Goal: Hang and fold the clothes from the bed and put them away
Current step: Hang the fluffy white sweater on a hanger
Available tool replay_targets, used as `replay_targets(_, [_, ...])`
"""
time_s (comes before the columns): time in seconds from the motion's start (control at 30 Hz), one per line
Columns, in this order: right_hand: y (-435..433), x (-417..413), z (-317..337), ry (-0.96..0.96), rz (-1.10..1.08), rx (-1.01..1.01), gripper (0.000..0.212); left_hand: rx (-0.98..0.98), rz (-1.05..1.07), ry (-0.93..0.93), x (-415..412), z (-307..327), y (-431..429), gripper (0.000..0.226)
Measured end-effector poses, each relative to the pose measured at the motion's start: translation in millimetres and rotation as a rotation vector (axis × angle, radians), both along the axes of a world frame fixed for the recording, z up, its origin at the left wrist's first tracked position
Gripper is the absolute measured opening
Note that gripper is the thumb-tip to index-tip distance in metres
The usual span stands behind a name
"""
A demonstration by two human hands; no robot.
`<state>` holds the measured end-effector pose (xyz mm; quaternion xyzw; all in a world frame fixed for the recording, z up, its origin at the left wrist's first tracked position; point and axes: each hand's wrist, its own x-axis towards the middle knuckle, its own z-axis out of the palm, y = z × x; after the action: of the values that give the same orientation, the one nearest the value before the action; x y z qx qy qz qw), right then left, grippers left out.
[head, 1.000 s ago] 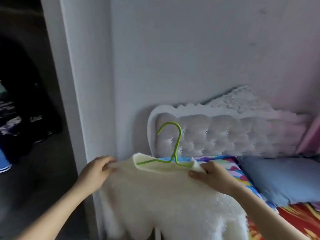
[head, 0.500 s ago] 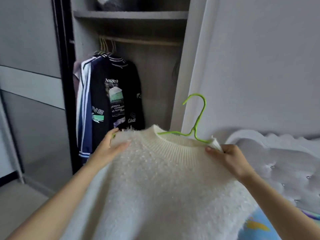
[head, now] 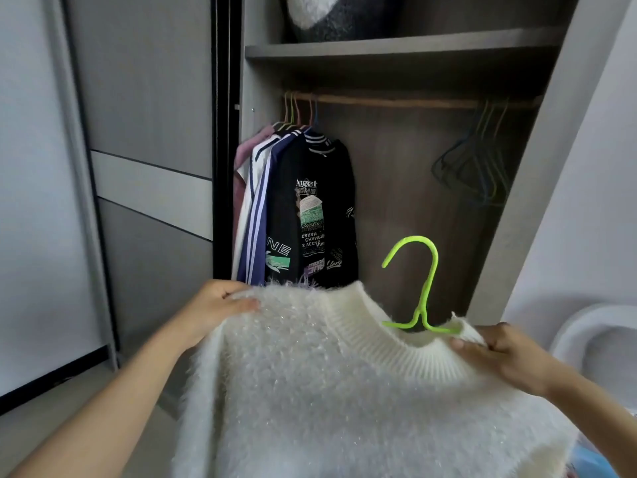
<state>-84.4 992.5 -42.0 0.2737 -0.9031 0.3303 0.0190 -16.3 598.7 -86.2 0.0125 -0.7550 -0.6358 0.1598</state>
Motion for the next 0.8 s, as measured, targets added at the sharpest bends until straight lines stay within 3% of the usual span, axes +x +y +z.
replay_targets(0.1, [-14,0,-1,0.034,-0.079,-0.136,0.045,-0.098,-0.1,-0.082,-9,-7,-9,0.01])
replay_targets(0.2, [-26,-6,-2,0.005,-0.159,-0.198,0.048,-0.048,-0.075,-0.122,-19,-16,-17,0.025])
replay_targets(0.3, [-40,-12,-2,-0.071,-0.192,-0.252,0.052,-0.134,0.048,-0.123,-27,-15,-16,0.049])
replay_targets(0.43, [-52,-18,2,-0.134,-0.323,-0.425,0.04,-0.192,0.201,-0.06,-35,-4,-18,0.046])
replay_targets(0.57, [-59,-22,9,-0.392,-0.458,-0.793,0.03,-0.194,0.256,-0.037,-37,0,-25,0.04])
replay_targets(0.67, [-73,-25,14,-0.54,-0.405,-0.981,0.022,-0.22,0.285,-0.017,-41,2,-33,0.043])
replay_targets(0.8, [-90,-41,15,-0.307,-0.395,-0.814,0.022,-0.224,0.322,0.0,-57,7,-41,0.043])
